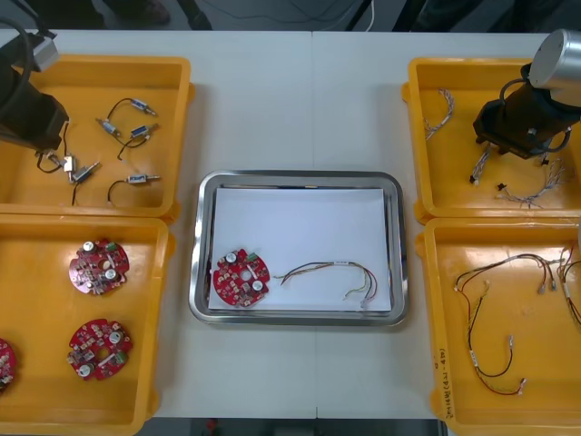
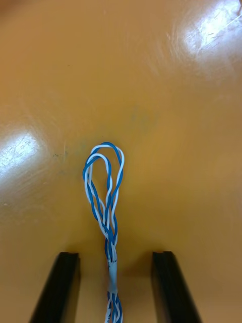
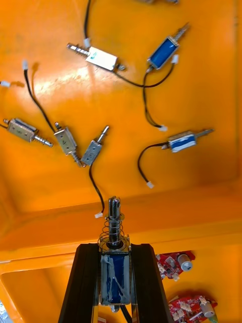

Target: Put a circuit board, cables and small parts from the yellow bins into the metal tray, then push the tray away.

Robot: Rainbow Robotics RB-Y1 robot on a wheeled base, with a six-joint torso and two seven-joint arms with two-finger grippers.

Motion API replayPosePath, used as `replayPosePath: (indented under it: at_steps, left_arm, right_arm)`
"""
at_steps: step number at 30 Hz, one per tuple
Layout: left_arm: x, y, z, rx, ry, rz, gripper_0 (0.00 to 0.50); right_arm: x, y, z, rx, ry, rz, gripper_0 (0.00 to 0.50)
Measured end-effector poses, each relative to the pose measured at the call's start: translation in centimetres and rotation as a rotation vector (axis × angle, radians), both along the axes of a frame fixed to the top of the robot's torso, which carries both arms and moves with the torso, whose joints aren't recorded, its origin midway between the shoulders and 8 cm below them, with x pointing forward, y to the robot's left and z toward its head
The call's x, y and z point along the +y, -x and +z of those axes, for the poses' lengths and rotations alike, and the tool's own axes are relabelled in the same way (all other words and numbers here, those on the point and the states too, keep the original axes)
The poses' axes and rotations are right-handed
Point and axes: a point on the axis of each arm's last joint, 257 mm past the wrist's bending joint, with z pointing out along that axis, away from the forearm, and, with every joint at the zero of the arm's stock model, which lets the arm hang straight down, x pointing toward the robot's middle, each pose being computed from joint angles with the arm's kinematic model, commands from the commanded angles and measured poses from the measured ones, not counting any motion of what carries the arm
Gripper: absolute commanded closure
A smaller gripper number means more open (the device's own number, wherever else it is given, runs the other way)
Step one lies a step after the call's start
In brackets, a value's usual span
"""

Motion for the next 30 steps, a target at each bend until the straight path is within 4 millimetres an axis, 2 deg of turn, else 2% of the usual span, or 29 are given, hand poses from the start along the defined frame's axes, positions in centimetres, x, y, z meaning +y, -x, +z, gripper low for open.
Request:
replayPosePath:
  at_steps: [1,3,4,12,16,26,30]
  left_arm:
    - [-0.6,0.0,0.3,-0.002,-0.001,-0.017,0.500]
    - [-2.0,0.0,0.6,-0.002,0.001,-0.048,0.500]
    - [-2.7,0.0,0.7,-0.003,0.004,-0.052,0.500]
    - [-8.5,-0.1,1.6,-0.019,0.086,0.016,0.500]
    - [-11.6,-0.2,1.7,-0.024,0.110,-0.011,0.500]
    - [-18.0,-0.4,0.4,-0.028,0.091,-0.134,0.500]
    - [-19.7,-0.4,-0.5,-0.029,0.103,-0.127,0.500]
  right_arm:
    - [0.0,0.0,0.0,0.000,0.000,0.000,0.417]
    - [0.0,0.0,-0.1,0.000,0.000,0.000,0.457]
    - [0.0,0.0,-0.1,0.000,0.000,-0.001,0.497]
    - [-0.1,0.0,0.0,-0.001,0.002,0.000,0.500]
    - [0.2,0.5,0.5,0.023,0.003,0.009,0.500]
    - [1.6,3.4,5.5,0.096,0.002,0.055,0.500]
    - [2.2,4.5,7.5,0.110,0.013,0.076,0.500]
